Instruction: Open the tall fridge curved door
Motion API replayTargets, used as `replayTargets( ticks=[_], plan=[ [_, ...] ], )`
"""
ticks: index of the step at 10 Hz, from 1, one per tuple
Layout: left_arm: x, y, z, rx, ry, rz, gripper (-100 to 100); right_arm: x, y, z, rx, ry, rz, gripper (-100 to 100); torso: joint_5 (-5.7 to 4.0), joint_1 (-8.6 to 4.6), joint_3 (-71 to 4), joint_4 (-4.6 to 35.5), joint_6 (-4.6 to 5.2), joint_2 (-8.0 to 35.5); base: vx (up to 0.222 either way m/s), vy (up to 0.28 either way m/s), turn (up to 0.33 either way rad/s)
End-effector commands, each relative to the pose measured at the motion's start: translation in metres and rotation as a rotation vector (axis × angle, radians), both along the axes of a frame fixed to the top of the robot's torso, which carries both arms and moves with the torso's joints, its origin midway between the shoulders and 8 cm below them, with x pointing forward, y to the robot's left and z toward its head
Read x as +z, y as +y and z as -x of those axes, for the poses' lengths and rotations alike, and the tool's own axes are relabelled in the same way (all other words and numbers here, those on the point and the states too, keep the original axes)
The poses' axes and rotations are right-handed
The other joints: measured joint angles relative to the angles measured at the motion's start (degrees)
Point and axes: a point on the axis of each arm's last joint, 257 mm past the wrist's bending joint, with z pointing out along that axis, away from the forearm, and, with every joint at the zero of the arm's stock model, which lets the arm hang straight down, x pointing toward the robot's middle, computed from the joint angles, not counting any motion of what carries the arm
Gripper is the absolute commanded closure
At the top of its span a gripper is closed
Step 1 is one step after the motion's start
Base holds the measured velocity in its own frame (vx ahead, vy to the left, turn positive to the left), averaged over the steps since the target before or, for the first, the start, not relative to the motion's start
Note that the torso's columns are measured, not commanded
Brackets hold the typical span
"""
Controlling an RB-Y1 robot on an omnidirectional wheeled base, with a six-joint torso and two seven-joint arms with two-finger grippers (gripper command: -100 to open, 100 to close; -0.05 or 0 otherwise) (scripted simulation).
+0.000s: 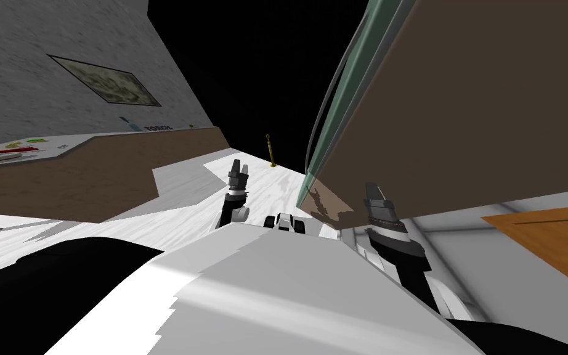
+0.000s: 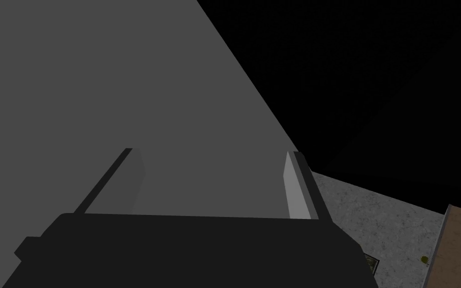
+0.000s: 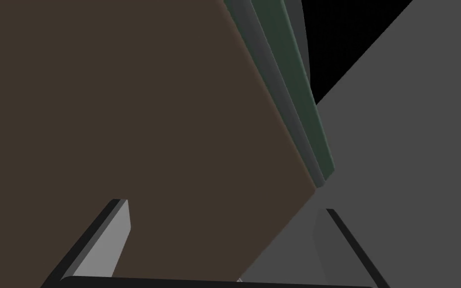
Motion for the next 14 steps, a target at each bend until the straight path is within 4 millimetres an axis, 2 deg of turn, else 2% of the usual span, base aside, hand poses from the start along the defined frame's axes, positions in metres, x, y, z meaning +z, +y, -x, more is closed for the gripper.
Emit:
replayTargets(
  ticks=[1,2,5,6,8,9,12,13,14],
  plan=[
    [0.000,0.000,0.000,0.000,0.000,0.000,0,-0.015,-0.026,0.011,-0.115,0.087,0.138,-100,0.07,0.25,-0.13,-0.06,0.00,-0.25,0.248,0.157,-0.071],
    [0.000,0.000,0.000,0.000,0.000,0.000,0,-0.015,-0.026,0.011,-0.116,0.087,0.141,-100,0.14,0.45,-0.29,-0.13,-0.02,-0.46,0.161,0.115,-0.021],
    [0.000,0.000,0.000,0.000,0.000,0.000,0,-0.032,-0.059,0.028,-0.240,0.202,0.313,-100,0.06,0.23,-0.10,-0.05,0.00,-0.18,0.177,0.130,-0.060],
    [0.000,0.000,0.000,0.000,0.000,0.000,0,-0.032,-0.060,0.028,-0.245,0.202,0.322,-100,0.09,0.24,-0.19,-0.09,-0.01,-0.31,0.178,0.096,-0.031],
    [0.000,0.000,0.000,0.000,0.000,0.000,0,-0.040,-0.082,0.042,-0.321,0.282,0.447,-100,0.03,0.12,-0.14,-0.06,-0.01,-0.23,0.201,0.131,-0.053],
    [0.000,0.000,0.000,0.000,0.000,0.000,0,-0.040,-0.082,0.042,-0.322,0.282,0.452,-100,0.09,0.27,-0.18,-0.08,0.00,-0.29,0.158,0.103,-0.037],
    [0.000,0.000,0.000,0.000,0.000,0.000,0,-0.047,-0.112,0.064,-0.417,0.397,0.643,-100,0.07,0.24,-0.13,-0.06,0.00,-0.22,0.190,0.138,-0.063],
    [0.000,0.000,0.000,0.000,0.000,0.000,0,-0.047,-0.112,0.064,-0.420,0.397,0.652,-100,0.12,0.39,-0.24,-0.11,-0.02,-0.40,0.170,0.129,-0.023],
    [0.000,0.000,0.000,0.000,0.000,0.000,0,-0.048,-0.121,0.071,-0.446,0.433,0.719,-100,0.07,0.14,-0.16,-0.08,-0.03,-0.21,0.150,0.093,-0.041]
  ],
)
